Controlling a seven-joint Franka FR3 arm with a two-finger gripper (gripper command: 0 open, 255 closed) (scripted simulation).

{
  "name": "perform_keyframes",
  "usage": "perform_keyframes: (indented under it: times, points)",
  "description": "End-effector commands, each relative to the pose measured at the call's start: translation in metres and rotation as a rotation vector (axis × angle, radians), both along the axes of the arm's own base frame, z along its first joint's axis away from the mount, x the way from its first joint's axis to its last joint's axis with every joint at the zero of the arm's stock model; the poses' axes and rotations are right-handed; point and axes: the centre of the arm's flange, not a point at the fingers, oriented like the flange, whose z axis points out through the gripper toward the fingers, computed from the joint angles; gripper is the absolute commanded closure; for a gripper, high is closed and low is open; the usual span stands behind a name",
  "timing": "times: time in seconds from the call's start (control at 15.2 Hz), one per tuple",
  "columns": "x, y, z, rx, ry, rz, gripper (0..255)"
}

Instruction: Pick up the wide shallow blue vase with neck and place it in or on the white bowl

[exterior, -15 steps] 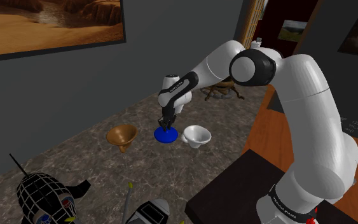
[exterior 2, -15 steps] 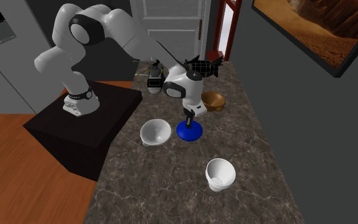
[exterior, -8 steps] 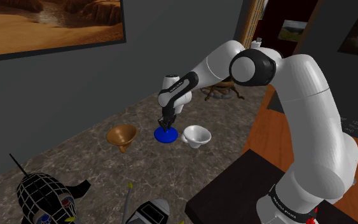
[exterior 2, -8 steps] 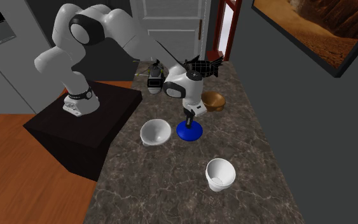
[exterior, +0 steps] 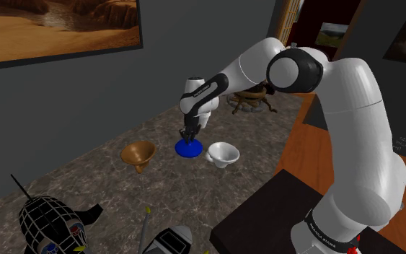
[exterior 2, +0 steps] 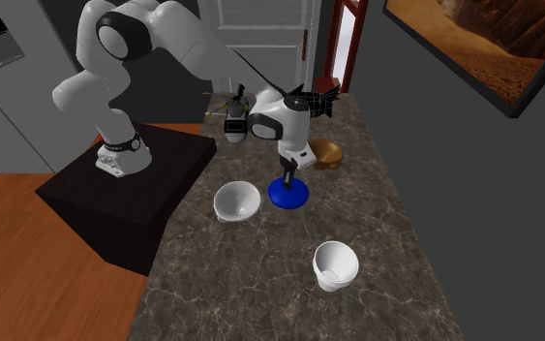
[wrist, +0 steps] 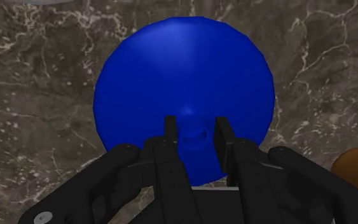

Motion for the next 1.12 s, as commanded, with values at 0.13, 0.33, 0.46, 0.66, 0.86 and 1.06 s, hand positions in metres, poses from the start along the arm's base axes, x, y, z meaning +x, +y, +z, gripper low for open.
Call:
perform_keyframes:
  times: [0.13, 0.33, 0.46, 0.66, 0.86, 1.06]
  points:
    - [0.001, 0.0, 0.022, 0.0, 0.0, 0.0, 255]
    - [0.001, 0.0, 0.037, 0.0, 0.0, 0.0, 255]
    - [0.001, 0.0, 0.048, 0.0, 0.0, 0.0, 255]
    - [0.001, 0.0, 0.064, 0.0, 0.0, 0.0, 255]
    - [0.001, 0.0, 0.08, 0.0, 0.0, 0.0, 255]
    - [0.001, 0.0, 0.096, 0.0, 0.0, 0.0, 255]
